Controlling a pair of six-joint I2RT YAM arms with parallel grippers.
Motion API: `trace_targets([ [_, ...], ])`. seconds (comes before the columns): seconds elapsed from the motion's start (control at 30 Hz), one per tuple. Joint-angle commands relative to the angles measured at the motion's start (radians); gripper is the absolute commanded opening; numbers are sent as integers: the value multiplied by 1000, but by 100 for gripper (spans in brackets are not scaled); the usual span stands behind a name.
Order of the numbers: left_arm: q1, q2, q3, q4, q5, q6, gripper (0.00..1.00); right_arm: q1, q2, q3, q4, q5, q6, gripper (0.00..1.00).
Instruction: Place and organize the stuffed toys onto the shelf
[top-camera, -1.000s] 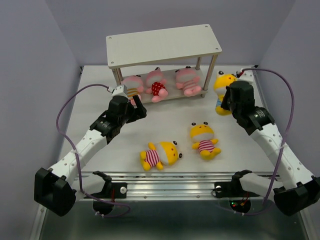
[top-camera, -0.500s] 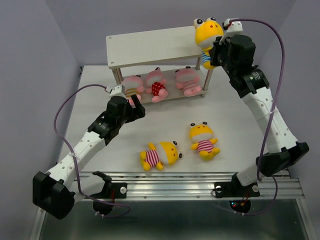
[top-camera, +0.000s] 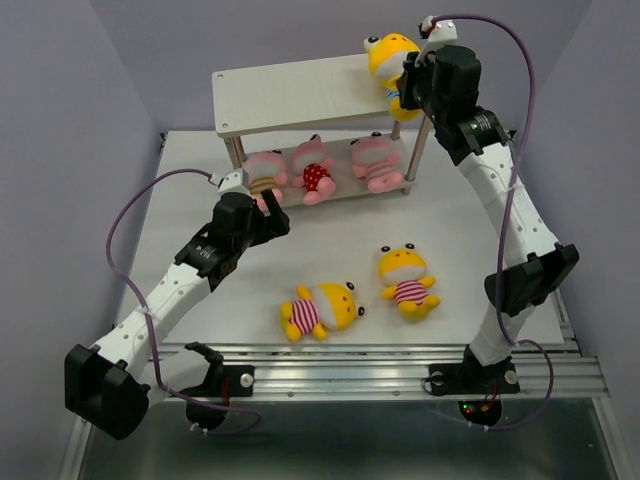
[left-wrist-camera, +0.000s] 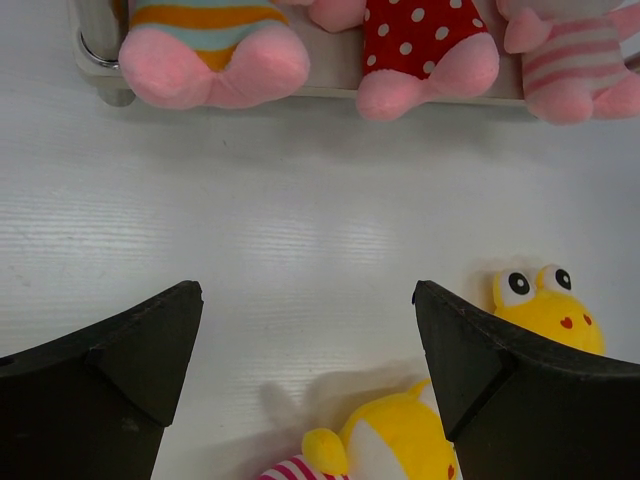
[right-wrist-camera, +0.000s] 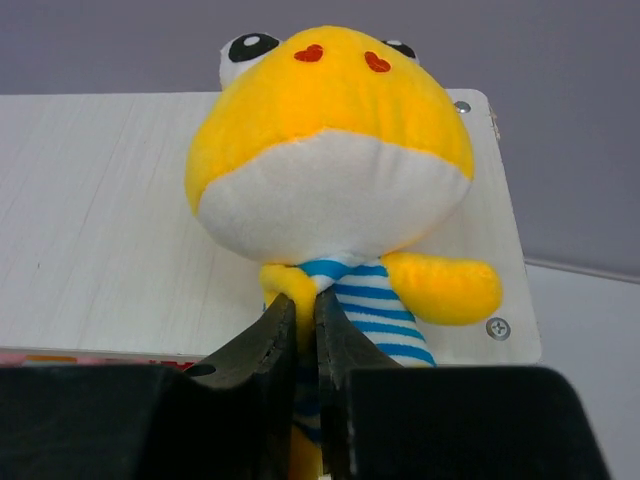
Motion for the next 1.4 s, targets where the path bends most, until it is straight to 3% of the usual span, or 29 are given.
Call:
trace_targets([
  [0.0,-5,-34,-4,14,-21,2,99,-6,30,35,80,-15,-2,17],
  [0.17,-5,-36,-6,14,-21,2,99,-6,76,51,109,-23,-19,28],
  [0.23,-5,-34,-4,14,-23,2,99,-6,88,70,112,-27,-17,37],
  [0.53,-5,-42,-7,12,-32,0,99,-6,123,83,166,19,-4,42],
  [0.67,-5,-39,-10,20,-38,-3,99,-6,145,93,173,3,19,51],
  [0.87,-5,-46,-15,20,-37,-4,99,-6,122,109,198,0,49,56],
  [1.1,-5,-60,-19,34,-15,-3,99,-6,33,54,278,11,62,71],
  [1.13,-5,-62,-21,34,-17,-3,99,-6,16,54,281,-1,58,81],
  [1.37,-7,-54,-21,44,-11,-3,99,-6,-79,-8,334,-84,66,98],
])
